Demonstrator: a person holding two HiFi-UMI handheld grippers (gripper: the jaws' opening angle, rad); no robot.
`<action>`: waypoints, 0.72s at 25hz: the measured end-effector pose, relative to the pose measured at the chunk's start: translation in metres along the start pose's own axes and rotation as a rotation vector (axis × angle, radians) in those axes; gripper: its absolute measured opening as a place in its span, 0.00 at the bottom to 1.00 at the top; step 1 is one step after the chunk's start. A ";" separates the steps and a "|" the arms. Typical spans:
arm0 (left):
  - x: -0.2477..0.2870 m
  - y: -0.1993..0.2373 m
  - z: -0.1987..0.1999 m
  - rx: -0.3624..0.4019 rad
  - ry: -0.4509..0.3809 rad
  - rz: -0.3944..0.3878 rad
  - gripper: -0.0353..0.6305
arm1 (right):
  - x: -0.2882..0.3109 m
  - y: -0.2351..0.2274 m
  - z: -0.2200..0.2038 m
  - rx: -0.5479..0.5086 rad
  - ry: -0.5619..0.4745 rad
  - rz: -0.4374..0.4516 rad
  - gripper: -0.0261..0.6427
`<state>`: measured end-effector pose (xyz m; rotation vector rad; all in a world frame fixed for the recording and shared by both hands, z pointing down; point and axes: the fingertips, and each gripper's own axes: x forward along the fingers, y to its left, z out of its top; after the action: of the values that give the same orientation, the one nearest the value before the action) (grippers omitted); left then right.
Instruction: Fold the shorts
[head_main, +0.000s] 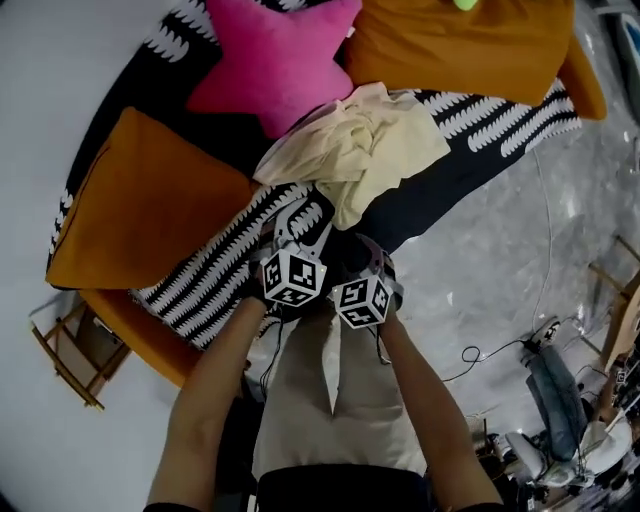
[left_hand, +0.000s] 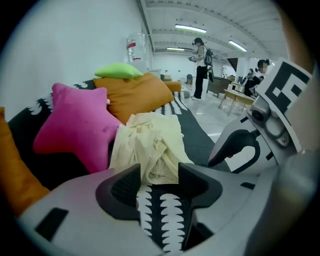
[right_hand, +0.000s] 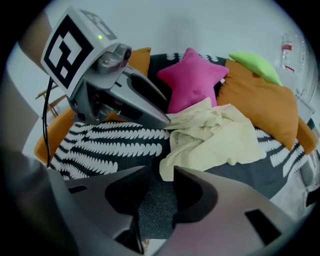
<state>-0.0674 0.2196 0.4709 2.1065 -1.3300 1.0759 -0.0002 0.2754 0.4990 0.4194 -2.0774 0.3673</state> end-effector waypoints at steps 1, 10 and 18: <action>0.012 0.001 -0.001 0.014 0.005 -0.009 0.41 | 0.012 0.000 -0.002 -0.017 0.001 0.003 0.26; 0.077 0.008 -0.023 0.141 0.079 -0.027 0.40 | 0.070 -0.022 -0.023 -0.343 0.080 -0.263 0.26; 0.125 0.036 -0.016 0.302 0.212 0.002 0.35 | 0.019 -0.101 -0.015 0.059 0.022 -0.416 0.18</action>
<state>-0.0751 0.1440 0.5775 2.1217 -1.1272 1.5356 0.0459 0.1888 0.5321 0.8599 -1.9002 0.1825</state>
